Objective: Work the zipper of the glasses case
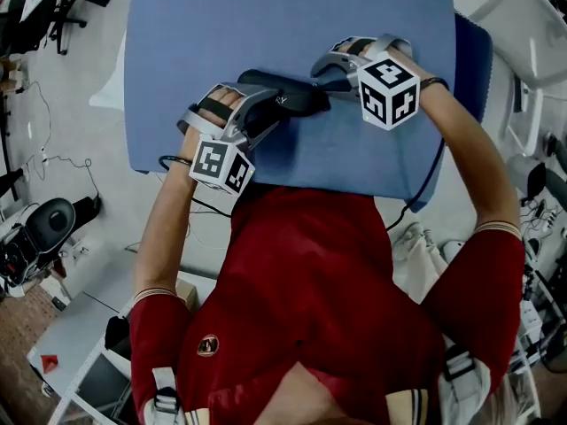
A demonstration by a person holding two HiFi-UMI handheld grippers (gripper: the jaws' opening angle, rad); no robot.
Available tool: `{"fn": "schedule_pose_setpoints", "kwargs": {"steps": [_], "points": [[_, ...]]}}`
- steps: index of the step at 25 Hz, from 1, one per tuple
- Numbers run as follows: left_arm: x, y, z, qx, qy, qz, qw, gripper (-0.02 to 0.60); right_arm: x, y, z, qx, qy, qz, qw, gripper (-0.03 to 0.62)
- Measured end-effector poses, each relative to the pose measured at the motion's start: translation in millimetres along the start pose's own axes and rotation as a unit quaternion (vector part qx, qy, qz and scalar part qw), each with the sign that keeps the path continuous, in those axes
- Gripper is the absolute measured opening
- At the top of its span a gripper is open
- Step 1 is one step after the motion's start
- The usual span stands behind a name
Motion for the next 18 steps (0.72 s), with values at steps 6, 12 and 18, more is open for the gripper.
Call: {"fn": "schedule_pose_setpoints", "kwargs": {"steps": [6,12,18], "points": [[-1.1,1.0,-1.6,0.004,0.006,-0.003,1.0000,0.219,0.8,-0.9,-8.7,-0.005,-0.078,0.079,0.994,0.086],[0.7,4.1,-5.8,0.006,0.013,-0.002,0.9999,0.219,1.6,4.6,-12.5,-0.005,-0.126,0.127,0.984,0.042],[-0.2,6.2,-7.6,0.010,0.010,0.010,0.9998,0.219,0.1,8.1,-10.0,-0.009,-0.139,0.117,0.983,0.015]]}}
Point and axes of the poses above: the fingertips, and each gripper's own axes: z backward along the fingers, x to its left, y out of its underside, the point moved 2 cm from there along z, backward along the fingers, and after that the axes turned 5 degrees about -x, right-handed, at the moved point
